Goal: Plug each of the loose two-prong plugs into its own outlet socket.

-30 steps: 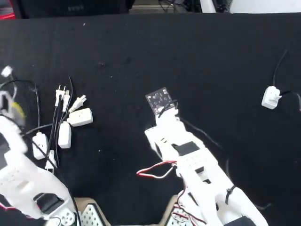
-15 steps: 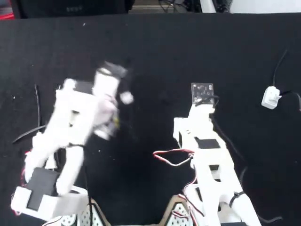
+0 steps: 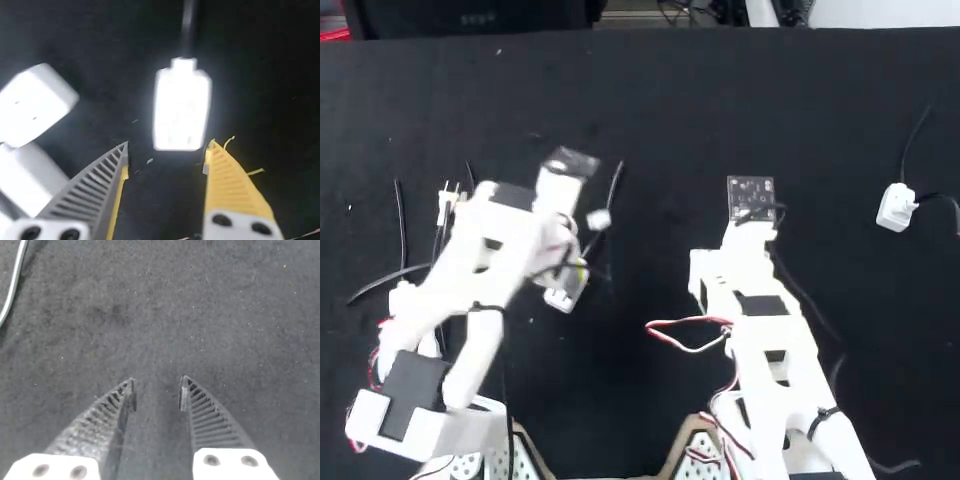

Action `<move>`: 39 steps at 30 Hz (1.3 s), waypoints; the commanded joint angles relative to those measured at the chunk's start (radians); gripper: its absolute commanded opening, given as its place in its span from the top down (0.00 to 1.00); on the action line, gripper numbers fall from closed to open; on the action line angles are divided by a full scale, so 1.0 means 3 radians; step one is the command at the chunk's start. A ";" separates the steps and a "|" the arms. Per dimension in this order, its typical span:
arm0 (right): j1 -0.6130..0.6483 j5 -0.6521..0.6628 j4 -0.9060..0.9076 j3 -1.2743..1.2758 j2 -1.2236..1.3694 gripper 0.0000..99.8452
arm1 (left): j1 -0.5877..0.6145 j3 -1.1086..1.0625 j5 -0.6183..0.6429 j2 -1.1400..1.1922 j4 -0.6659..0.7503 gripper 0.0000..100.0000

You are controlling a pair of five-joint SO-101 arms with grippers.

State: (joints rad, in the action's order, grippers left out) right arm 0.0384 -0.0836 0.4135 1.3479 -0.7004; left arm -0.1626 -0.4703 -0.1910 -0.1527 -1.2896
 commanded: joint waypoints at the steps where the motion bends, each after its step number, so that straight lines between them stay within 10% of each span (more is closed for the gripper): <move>1: -0.0056 -0.0036 0.0020 -0.0212 -0.0115 0.86 | 0.0580 0.0192 -0.0358 -0.0097 0.0031 0.76; 6: -0.0056 -0.0036 0.0020 -0.0212 -0.0125 0.86 | 0.0673 -0.0330 -0.0414 0.0082 0.0650 0.76; 21: -0.0082 -0.0020 0.0020 -0.0217 -0.0125 0.86 | -0.0806 -0.0867 0.0414 -0.0251 0.0875 0.77; 30: -0.0077 -0.0020 0.0020 -0.0217 -0.0125 0.86 | -0.0176 -0.0355 0.0394 -0.0363 0.0414 0.77; 39: -0.0138 -0.0031 0.0046 -0.0284 -0.0130 0.86 | -0.0309 -0.0580 0.0506 0.0026 0.1176 0.77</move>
State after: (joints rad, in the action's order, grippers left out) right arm 0.0322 -0.0836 0.4196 1.3479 -0.7004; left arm -0.1933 -0.6283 -0.0944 -0.1772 -1.0273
